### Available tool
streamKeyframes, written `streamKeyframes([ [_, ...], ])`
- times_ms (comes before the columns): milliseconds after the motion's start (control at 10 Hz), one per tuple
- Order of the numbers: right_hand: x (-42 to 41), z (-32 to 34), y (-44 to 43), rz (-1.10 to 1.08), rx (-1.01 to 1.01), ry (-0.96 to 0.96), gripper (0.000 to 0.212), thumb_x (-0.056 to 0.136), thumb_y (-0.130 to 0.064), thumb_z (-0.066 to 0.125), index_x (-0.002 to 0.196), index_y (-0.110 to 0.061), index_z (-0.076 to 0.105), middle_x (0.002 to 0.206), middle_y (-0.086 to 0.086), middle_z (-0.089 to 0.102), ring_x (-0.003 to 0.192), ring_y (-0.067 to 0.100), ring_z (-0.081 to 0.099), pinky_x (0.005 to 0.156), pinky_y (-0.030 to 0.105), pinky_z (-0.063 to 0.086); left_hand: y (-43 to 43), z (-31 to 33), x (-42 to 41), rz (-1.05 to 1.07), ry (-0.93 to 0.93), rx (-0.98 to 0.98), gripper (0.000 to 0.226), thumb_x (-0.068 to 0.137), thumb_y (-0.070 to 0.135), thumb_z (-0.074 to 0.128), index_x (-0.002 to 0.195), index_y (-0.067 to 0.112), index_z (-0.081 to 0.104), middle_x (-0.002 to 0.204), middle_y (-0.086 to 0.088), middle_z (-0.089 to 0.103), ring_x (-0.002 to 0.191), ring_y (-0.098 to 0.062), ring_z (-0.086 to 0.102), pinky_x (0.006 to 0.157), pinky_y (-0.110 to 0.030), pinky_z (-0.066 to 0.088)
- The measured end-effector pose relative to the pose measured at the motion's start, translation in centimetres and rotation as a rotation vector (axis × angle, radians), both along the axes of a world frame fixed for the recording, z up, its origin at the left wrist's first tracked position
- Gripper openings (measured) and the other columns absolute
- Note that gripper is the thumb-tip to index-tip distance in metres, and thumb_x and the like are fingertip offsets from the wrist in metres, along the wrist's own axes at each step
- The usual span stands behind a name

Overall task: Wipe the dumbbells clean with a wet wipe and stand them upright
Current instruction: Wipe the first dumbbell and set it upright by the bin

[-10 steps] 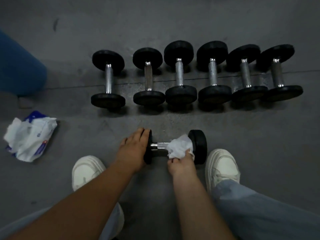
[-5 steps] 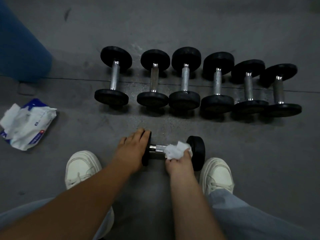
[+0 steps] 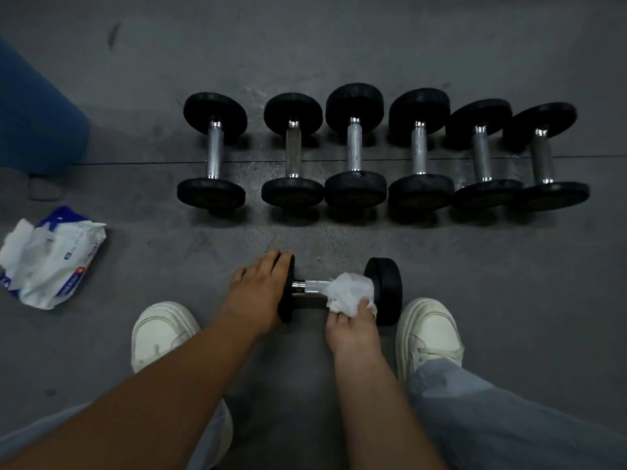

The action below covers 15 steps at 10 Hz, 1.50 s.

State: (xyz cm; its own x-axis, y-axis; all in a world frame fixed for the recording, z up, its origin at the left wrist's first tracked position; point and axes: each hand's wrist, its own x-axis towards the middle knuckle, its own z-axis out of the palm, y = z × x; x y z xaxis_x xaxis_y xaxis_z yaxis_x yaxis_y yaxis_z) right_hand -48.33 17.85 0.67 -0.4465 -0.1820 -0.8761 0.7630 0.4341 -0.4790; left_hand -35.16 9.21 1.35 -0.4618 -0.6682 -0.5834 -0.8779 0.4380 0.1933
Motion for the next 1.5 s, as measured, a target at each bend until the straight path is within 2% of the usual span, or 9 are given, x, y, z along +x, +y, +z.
streamKeyframes([
  [100, 1.1, -0.9, 1.2, -0.470, 0.028, -0.190, 0.015, 0.101, -0.011, 0.047, 0.112, -0.018, 0.055, 0.108, 0.005, 0.063, 0.093, 0.009, 0.062, 0.063, 0.014, 0.051, 0.0, 0.1, 0.1, -0.004, 0.012, -0.003, 0.115, 0.072, 0.030, 0.079, 0.155, 0.026, 0.000, 0.164, -0.001, 0.001, 0.148, -0.021, 0.021, 0.118, -0.040, 0.021],
  [200, 0.7, -1.0, 1.2, -0.111, 0.206, -0.128, 0.023, 0.098, -0.013, 0.050, 0.114, -0.001, 0.062, 0.114, 0.022, 0.065, 0.113, 0.032, 0.060, 0.089, 0.030, 0.049, 0.3, 0.2, 0.2, -0.001, 0.019, -0.001, 0.113, 0.073, 0.028, 0.079, 0.155, 0.026, 0.000, 0.164, -0.001, 0.002, 0.148, -0.021, 0.021, 0.119, -0.040, 0.020],
  [400, -0.8, 2.3, -2.2, 0.114, 0.230, 0.093, 0.026, 0.097, -0.012, 0.049, 0.106, 0.007, 0.064, 0.108, 0.022, 0.066, 0.089, 0.029, 0.061, 0.061, 0.022, 0.049, 0.0, 0.3, 0.0, -0.002, 0.017, 0.000, 0.111, 0.075, 0.032, 0.077, 0.155, 0.025, 0.001, 0.164, -0.001, 0.002, 0.148, -0.021, 0.022, 0.119, -0.039, 0.020],
  [500, -0.2, 2.4, -3.6, -0.167, 0.099, -0.194, 0.036, 0.103, 0.001, 0.033, 0.135, 0.016, 0.041, 0.138, 0.030, 0.047, 0.124, 0.038, 0.047, 0.077, 0.003, 0.039, 0.1, 0.0, 0.1, 0.009, 0.031, -0.021, 0.109, 0.076, 0.035, 0.076, 0.155, 0.026, 0.001, 0.164, 0.000, 0.003, 0.147, -0.020, 0.024, 0.119, -0.040, 0.021],
  [600, -0.3, 1.1, -3.3, -0.340, 0.082, -0.160, 0.036, 0.103, -0.006, 0.040, 0.136, 0.007, 0.045, 0.121, 0.020, 0.058, 0.118, 0.034, 0.053, 0.064, 0.005, 0.045, 0.6, -0.2, 0.3, -0.001, 0.043, -0.020, 0.110, 0.076, 0.036, 0.076, 0.155, 0.025, 0.001, 0.163, 0.001, 0.001, 0.147, -0.020, 0.023, 0.118, -0.039, 0.021],
  [700, -0.6, 0.3, -3.9, -0.486, 0.036, -0.184, 0.035, 0.100, -0.026, 0.051, 0.132, -0.010, 0.054, 0.123, -0.001, 0.058, 0.114, 0.019, 0.055, 0.091, 0.026, 0.041, 0.2, -0.2, 0.1, -0.004, 0.038, -0.025, 0.111, 0.074, 0.036, 0.077, 0.155, 0.025, 0.002, 0.163, 0.001, 0.002, 0.147, -0.020, 0.024, 0.118, -0.039, 0.021],
  [1000, -0.9, -2.6, -3.9, -0.516, -0.113, -0.344, 0.036, 0.091, -0.044, 0.062, 0.110, -0.014, 0.058, 0.122, 0.009, 0.062, 0.112, 0.027, 0.060, 0.096, 0.046, 0.049, 0.5, -0.6, 0.3, -0.001, 0.054, -0.048, 0.113, 0.071, 0.037, 0.079, 0.154, 0.027, 0.002, 0.162, 0.002, 0.003, 0.143, -0.020, 0.029, 0.117, -0.039, 0.024],
  [1400, -1.6, -1.9, -4.1, -0.583, -0.090, -0.300, 0.024, 0.095, -0.034, 0.060, 0.084, -0.013, 0.056, 0.095, 0.008, 0.061, 0.093, 0.023, 0.060, 0.100, 0.040, 0.043, 0.1, -0.7, 0.2, -0.002, 0.057, -0.054, 0.113, 0.073, 0.039, 0.077, 0.155, 0.026, 0.001, 0.163, 0.002, 0.003, 0.147, -0.017, 0.023, 0.117, -0.037, 0.023],
  [1500, -0.8, -1.0, -3.0, -0.514, -0.062, -0.216, 0.017, 0.099, -0.010, 0.051, 0.085, -0.017, 0.054, 0.127, 0.020, 0.058, 0.104, 0.032, 0.060, 0.097, 0.044, 0.044, 0.1, -0.7, 0.2, -0.006, 0.057, -0.045, 0.111, 0.075, 0.040, 0.075, 0.155, 0.027, -0.001, 0.163, 0.003, -0.001, 0.148, -0.017, 0.021, 0.118, -0.037, 0.021],
])
